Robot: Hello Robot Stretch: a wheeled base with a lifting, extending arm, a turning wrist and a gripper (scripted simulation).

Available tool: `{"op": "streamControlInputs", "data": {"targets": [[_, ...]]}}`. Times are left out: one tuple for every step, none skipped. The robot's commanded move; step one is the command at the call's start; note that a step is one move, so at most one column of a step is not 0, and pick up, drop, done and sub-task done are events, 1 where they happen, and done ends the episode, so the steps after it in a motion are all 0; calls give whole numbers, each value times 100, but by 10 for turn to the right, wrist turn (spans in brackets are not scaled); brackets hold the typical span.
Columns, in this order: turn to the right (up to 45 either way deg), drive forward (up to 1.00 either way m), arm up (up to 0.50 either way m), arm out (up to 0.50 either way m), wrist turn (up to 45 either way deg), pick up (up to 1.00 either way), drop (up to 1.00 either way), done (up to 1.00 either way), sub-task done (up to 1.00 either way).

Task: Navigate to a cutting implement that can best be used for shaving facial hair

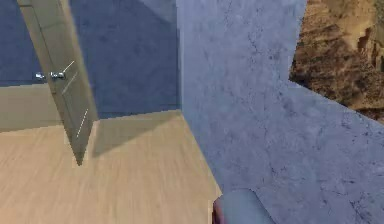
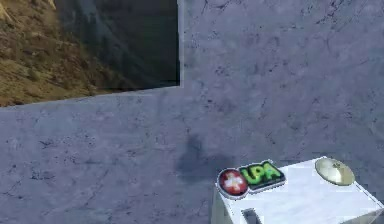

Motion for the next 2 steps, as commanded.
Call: {"op": "streamControlInputs", "data": {"targets": [[-450, 0, 0, 0, 0, 0, 0, 0, 0], [-450, 0, 0, 0, 0, 0, 0, 0, 0]]}}
